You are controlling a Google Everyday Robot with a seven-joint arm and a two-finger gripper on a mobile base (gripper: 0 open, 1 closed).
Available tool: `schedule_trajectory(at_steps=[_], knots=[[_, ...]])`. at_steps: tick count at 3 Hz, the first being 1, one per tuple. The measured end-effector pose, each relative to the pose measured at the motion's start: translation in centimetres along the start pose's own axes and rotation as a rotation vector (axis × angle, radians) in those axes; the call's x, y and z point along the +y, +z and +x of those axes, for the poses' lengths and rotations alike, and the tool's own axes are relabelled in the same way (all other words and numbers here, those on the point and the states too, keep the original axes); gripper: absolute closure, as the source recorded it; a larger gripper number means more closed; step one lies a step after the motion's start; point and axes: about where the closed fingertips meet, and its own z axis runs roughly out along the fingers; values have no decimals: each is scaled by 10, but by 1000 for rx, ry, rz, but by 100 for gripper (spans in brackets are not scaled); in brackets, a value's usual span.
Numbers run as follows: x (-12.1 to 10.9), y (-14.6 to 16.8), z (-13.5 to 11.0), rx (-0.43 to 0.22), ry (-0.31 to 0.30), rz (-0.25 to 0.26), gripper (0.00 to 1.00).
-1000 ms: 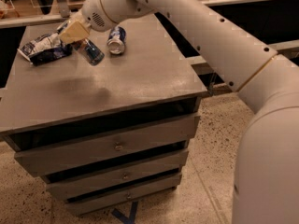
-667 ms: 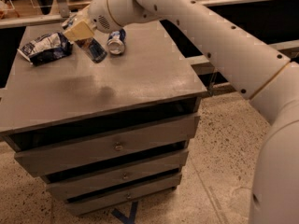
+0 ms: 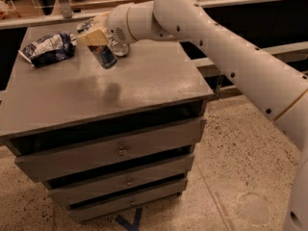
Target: Place redbull can upright
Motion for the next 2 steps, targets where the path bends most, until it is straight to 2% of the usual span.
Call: schedule_trajectory(at_steps=[2], knots=[[-4, -7, 17, -122, 11, 30, 100]])
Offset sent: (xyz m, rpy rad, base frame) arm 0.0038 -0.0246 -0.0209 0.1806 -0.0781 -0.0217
